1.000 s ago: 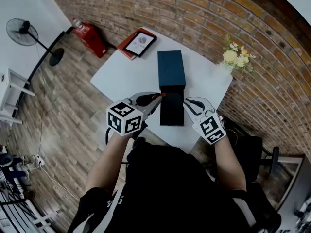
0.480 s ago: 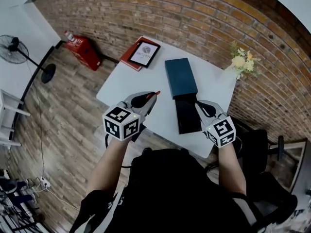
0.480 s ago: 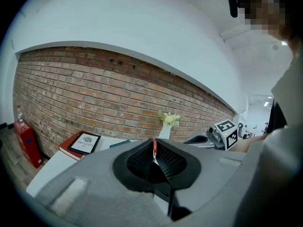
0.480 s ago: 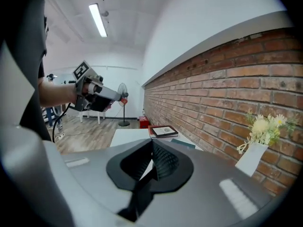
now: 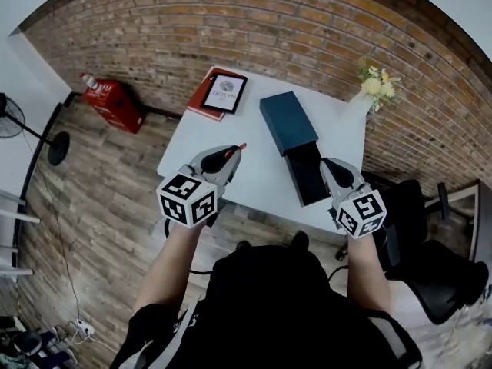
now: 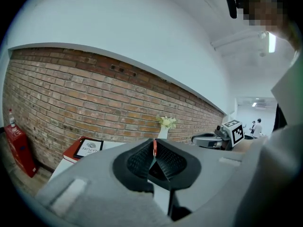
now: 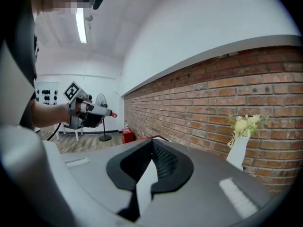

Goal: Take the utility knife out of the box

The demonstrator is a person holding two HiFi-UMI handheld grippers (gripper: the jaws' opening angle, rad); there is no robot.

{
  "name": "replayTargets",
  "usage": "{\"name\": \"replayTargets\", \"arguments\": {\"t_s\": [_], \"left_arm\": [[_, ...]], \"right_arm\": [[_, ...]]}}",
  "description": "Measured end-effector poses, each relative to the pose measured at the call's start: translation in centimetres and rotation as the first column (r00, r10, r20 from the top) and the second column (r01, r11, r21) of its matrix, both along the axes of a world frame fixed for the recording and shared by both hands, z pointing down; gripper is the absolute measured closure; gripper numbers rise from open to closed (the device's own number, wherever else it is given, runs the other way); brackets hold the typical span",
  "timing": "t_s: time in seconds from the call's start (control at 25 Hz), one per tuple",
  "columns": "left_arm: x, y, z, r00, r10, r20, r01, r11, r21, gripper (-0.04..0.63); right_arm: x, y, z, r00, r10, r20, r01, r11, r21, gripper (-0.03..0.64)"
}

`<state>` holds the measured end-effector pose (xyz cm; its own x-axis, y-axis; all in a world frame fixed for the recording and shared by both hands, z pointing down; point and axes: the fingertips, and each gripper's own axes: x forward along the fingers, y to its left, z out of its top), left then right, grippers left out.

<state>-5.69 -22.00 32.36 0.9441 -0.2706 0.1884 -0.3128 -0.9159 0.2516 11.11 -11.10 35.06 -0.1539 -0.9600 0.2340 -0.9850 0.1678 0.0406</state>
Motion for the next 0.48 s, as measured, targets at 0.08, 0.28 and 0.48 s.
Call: {"name": "replayTargets", "arguments": {"t_s": [0.08, 0.28, 0.48], "left_arm": [[-0.4, -0.5, 0.0, 1.000, 0.016, -0.002, -0.016, 1.000, 0.006, 0.577], [-0.4, -1.6, -1.0, 0.999, 0.012, -0.030, -0.011, 1.000, 0.023, 0.577], [1.0, -0.6, -2.8, 0.998, 0.008, -0.059, -0.005, 0.999, 0.052, 0.577]], "right_arm": [[-0.5, 0.7, -0.6, 1.000, 0.027, -0.004, -0.027, 1.000, 0.013, 0.617], [-0.5, 2.4, -1.9, 0.996, 0.082, -0.016, -0.081, 0.995, 0.052, 0.617], [1.4, 4.4, -3.7, 0.993, 0.117, 0.016, -0.118, 0.986, 0.114, 0.617]]}}
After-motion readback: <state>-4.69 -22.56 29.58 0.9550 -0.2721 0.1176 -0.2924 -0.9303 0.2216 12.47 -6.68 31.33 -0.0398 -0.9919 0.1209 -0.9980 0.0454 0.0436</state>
